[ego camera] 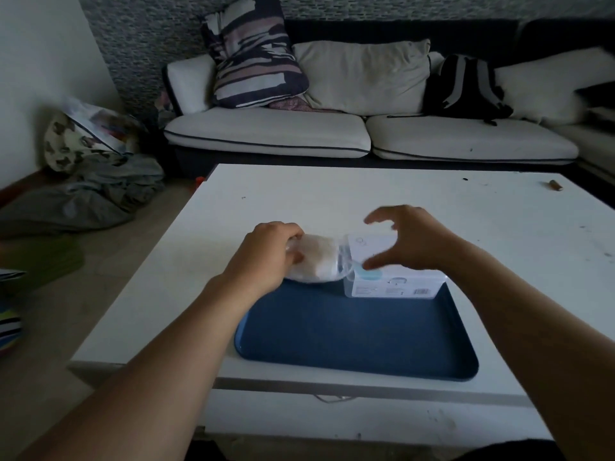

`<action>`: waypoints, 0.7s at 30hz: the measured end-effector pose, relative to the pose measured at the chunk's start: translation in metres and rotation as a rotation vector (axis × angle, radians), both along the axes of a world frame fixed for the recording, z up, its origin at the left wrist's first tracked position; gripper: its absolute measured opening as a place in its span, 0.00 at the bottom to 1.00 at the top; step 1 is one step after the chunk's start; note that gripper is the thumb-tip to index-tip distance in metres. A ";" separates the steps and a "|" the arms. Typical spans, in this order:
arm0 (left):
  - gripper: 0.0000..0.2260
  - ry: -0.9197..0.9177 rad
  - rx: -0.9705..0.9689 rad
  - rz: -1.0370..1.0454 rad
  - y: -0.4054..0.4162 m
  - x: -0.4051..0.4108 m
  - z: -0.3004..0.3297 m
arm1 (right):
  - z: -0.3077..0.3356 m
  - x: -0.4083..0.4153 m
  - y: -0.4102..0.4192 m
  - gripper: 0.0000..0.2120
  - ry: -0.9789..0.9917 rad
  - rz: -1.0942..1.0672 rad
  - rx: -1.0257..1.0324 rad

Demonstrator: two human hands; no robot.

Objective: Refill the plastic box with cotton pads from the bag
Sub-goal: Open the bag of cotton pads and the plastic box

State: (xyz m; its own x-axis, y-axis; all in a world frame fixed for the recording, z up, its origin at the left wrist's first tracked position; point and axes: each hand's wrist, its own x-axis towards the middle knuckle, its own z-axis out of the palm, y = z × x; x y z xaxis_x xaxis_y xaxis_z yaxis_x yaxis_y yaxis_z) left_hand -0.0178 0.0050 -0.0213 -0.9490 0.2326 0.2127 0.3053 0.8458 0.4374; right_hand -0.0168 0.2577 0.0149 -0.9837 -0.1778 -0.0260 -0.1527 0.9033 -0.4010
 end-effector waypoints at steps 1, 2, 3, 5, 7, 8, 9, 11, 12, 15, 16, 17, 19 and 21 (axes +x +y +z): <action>0.08 0.023 -0.022 -0.010 -0.003 -0.001 -0.001 | -0.006 0.002 0.004 0.46 -0.037 0.014 0.162; 0.09 0.023 -0.055 -0.009 -0.005 -0.002 -0.001 | -0.013 0.003 0.006 0.51 -0.113 0.010 0.305; 0.09 -0.002 -0.092 -0.011 -0.007 -0.001 -0.002 | -0.024 0.004 0.005 0.52 -0.174 0.002 0.412; 0.18 -0.140 -0.193 -0.020 -0.009 0.002 0.000 | -0.037 0.003 -0.001 0.43 -0.120 -0.014 0.553; 0.29 -0.272 -0.323 -0.041 -0.002 0.007 -0.001 | -0.038 0.002 -0.011 0.28 0.029 -0.011 0.651; 0.34 -0.297 -0.374 -0.053 0.003 0.010 -0.003 | -0.037 0.001 -0.015 0.24 0.073 0.001 0.695; 0.37 -0.297 -0.400 -0.068 0.008 0.011 -0.007 | -0.036 0.002 -0.019 0.22 0.093 0.024 0.739; 0.46 -0.261 -0.416 -0.118 0.019 0.013 -0.014 | -0.034 0.003 -0.023 0.21 0.099 0.073 0.802; 0.50 -0.256 -0.420 -0.154 0.023 0.013 -0.018 | -0.034 0.004 -0.024 0.21 0.106 0.086 0.809; 0.53 -0.296 -0.493 -0.239 0.035 0.014 -0.030 | -0.033 -0.001 -0.023 0.22 0.104 0.047 0.771; 0.50 -0.304 -0.526 -0.245 0.038 0.014 -0.033 | -0.032 -0.002 -0.023 0.23 0.097 0.029 0.740; 0.47 -0.299 -0.544 -0.244 0.040 0.013 -0.035 | -0.032 -0.002 -0.023 0.24 0.102 0.026 0.728; 0.43 -0.264 -0.534 -0.219 0.041 0.010 -0.038 | -0.033 0.000 -0.021 0.22 0.135 0.059 0.756; 0.43 -0.241 -0.512 -0.182 0.041 0.007 -0.040 | -0.035 0.002 -0.021 0.21 0.159 0.119 0.779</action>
State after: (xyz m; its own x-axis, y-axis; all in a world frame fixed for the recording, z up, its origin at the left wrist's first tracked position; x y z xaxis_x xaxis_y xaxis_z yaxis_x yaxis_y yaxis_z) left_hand -0.0105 0.0460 -0.0609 -0.8921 0.4120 -0.1858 0.4077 0.9110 0.0624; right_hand -0.0152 0.2369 -0.0199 -0.9617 -0.2702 -0.0470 -0.2679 0.8886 0.3724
